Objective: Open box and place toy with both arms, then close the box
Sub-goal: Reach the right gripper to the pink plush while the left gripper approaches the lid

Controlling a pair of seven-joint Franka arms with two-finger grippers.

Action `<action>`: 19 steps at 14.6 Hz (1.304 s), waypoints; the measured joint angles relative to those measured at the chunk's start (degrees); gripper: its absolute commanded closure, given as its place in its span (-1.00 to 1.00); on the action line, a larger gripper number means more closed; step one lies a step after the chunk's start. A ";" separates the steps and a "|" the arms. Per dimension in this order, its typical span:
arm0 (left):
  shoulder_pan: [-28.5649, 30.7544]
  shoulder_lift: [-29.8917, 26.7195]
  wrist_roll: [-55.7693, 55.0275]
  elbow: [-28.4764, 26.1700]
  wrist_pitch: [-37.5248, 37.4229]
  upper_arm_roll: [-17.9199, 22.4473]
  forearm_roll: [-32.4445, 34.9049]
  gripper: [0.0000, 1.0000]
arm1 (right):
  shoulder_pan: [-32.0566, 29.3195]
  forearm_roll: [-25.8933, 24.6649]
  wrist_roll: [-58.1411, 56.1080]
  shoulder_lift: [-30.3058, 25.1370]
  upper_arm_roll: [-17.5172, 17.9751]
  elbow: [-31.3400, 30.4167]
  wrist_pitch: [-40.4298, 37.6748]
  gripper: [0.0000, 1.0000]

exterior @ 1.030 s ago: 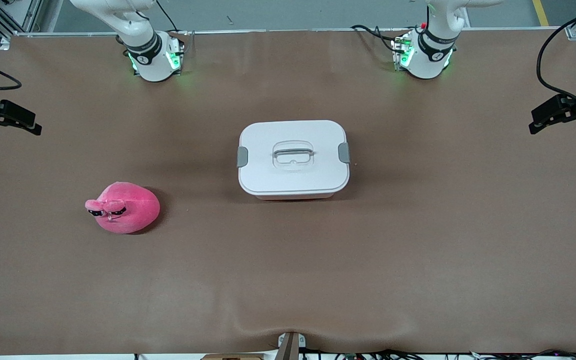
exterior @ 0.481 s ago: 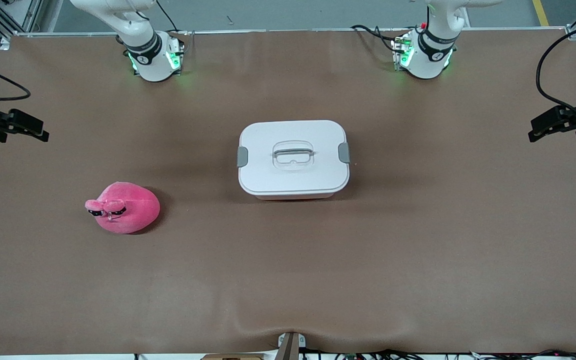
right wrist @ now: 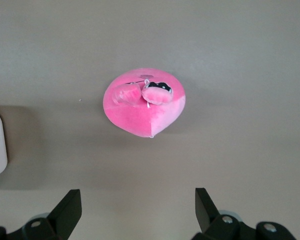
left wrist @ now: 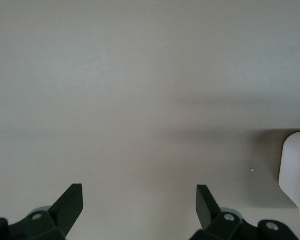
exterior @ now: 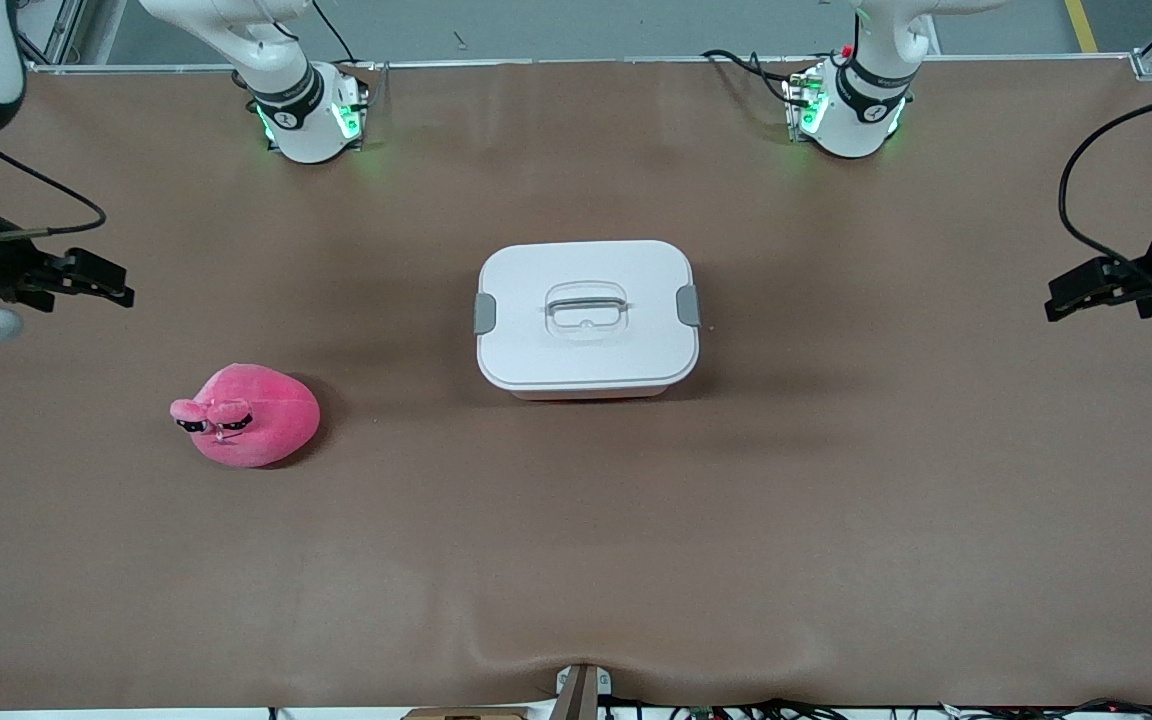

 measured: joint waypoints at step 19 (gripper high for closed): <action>-8.68 2.76 -37.11 0.28 3.26 -1.30 -0.01 -1.00 | 5.40 -0.11 -14.76 7.01 -0.17 -11.65 24.32 -1.00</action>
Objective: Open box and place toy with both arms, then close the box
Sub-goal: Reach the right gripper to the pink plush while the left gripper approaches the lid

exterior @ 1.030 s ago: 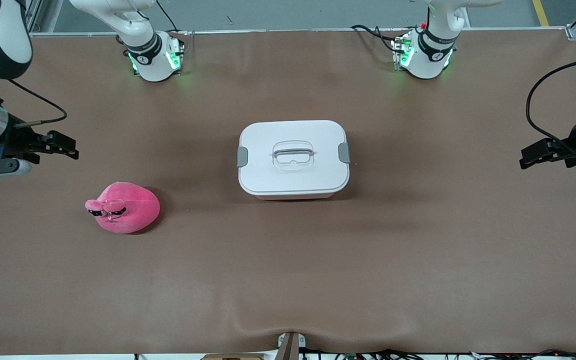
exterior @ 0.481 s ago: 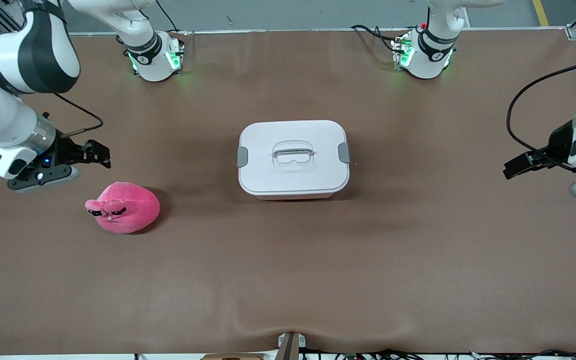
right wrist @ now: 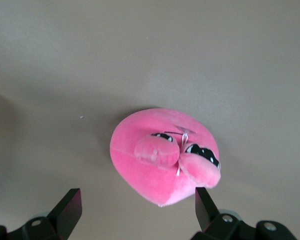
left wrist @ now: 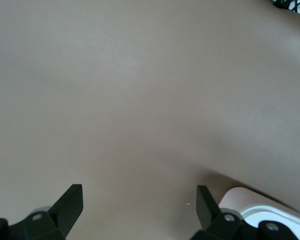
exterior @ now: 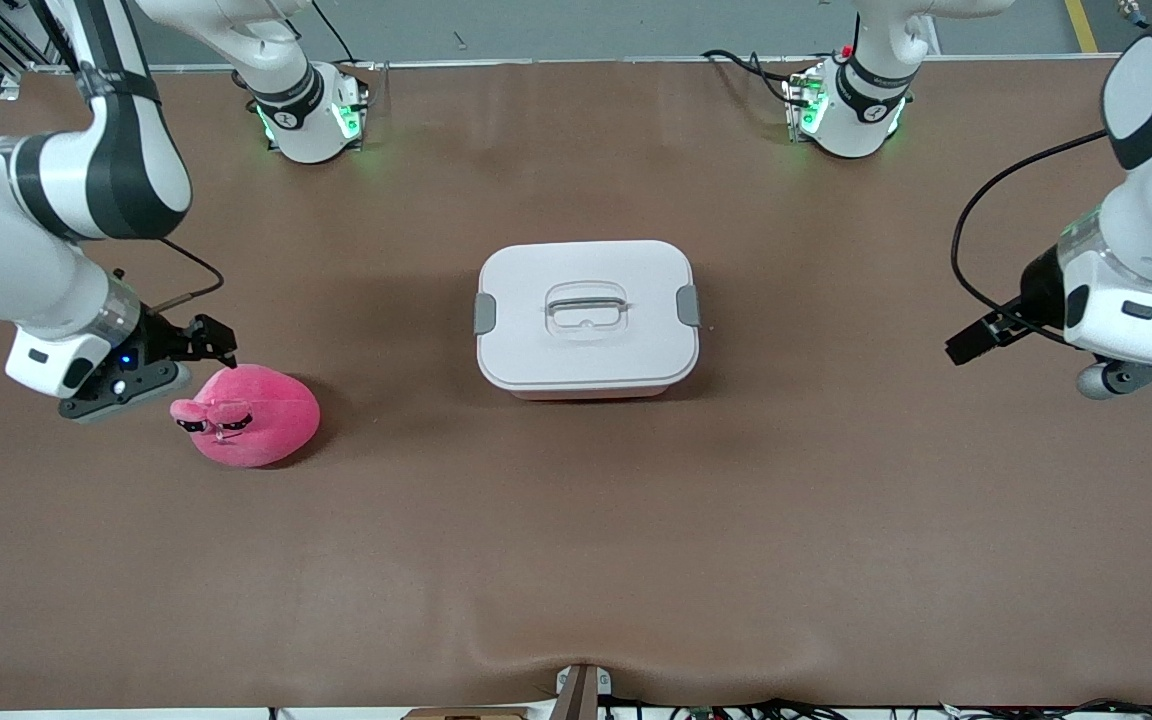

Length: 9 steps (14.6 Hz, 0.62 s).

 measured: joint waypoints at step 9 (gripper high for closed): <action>-6.44 1.59 -18.62 0.01 0.12 -0.29 -0.16 -1.00 | 0.04 -1.60 -3.45 5.19 0.02 -0.02 4.79 -1.00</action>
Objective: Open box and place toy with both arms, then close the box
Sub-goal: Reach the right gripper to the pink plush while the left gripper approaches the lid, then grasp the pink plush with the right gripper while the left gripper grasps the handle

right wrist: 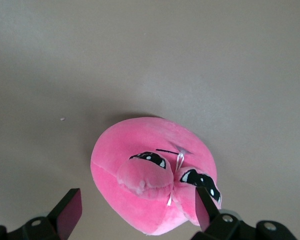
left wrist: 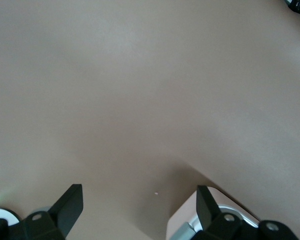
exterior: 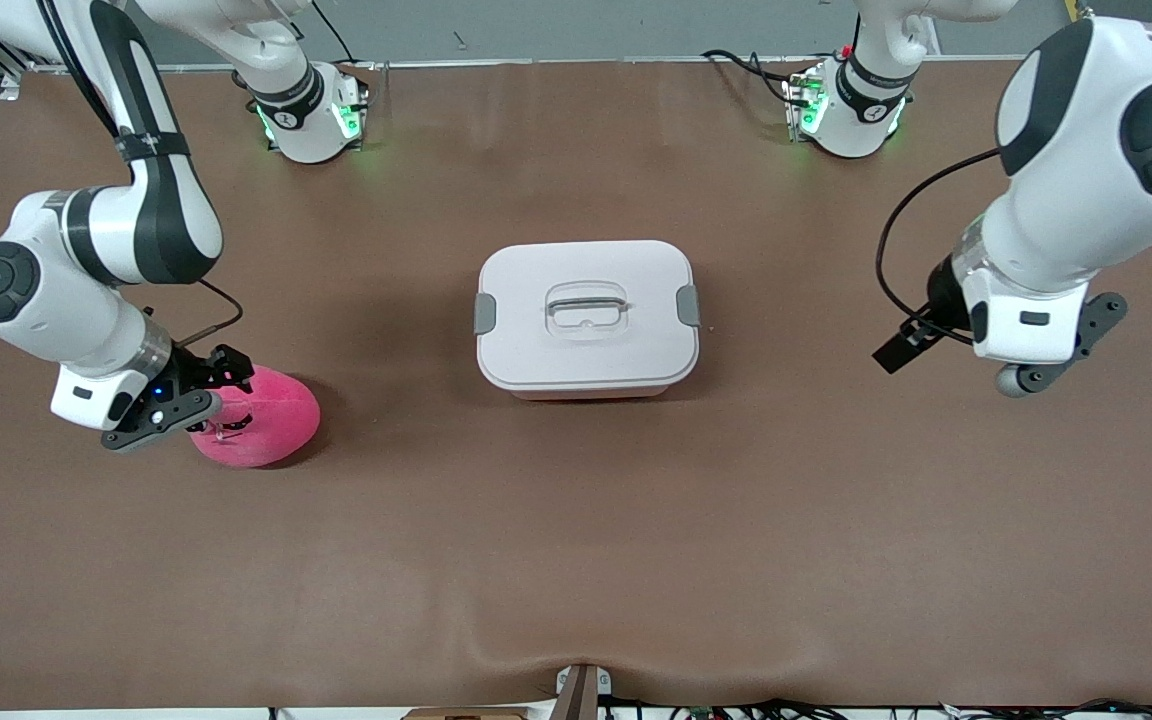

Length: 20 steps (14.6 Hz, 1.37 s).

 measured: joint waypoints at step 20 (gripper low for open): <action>-14.05 4.30 -34.15 0.00 6.47 -0.30 -2.42 -1.00 | 0.50 -0.05 -0.33 4.40 0.14 -0.10 -0.21 -1.00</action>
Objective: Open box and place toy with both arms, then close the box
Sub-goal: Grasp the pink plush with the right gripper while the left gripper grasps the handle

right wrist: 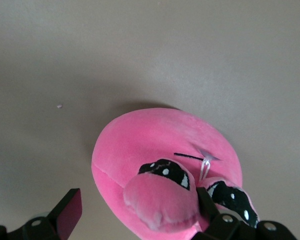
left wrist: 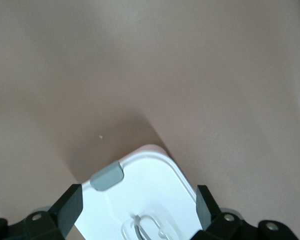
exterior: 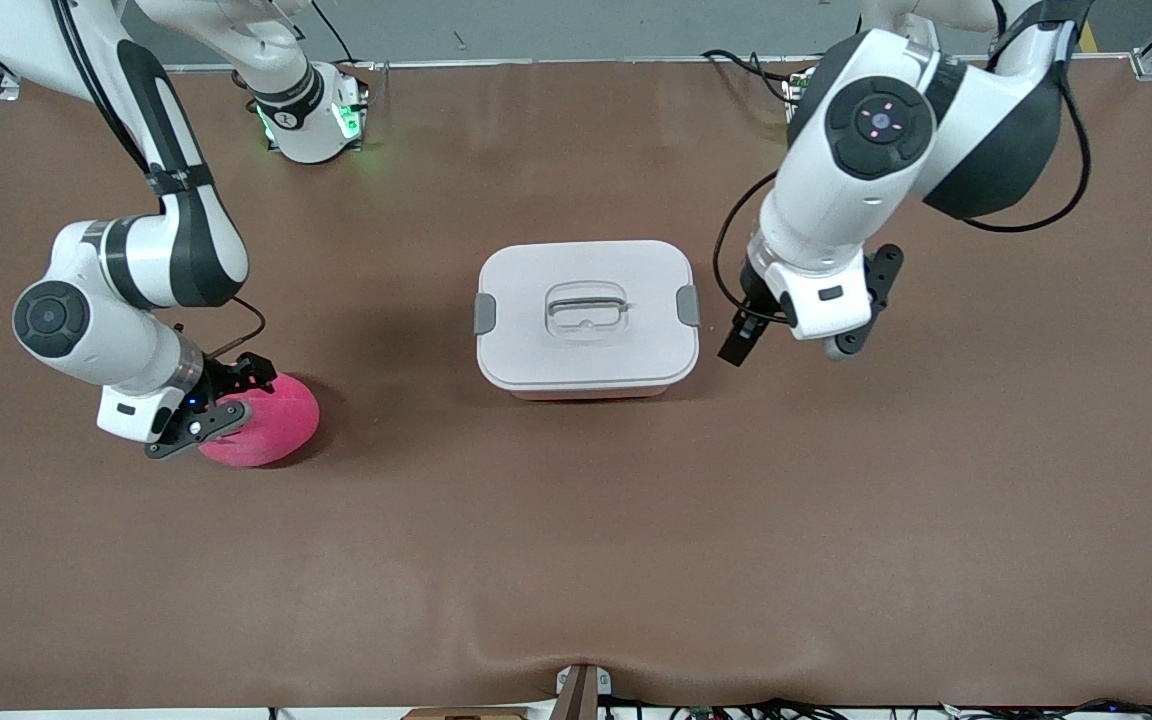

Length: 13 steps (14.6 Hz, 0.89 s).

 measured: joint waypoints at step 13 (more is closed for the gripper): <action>-9.06 6.53 -23.22 0.02 6.47 -0.01 0.00 -1.00 | -0.19 -0.03 -3.36 0.95 -0.25 -0.09 0.18 1.00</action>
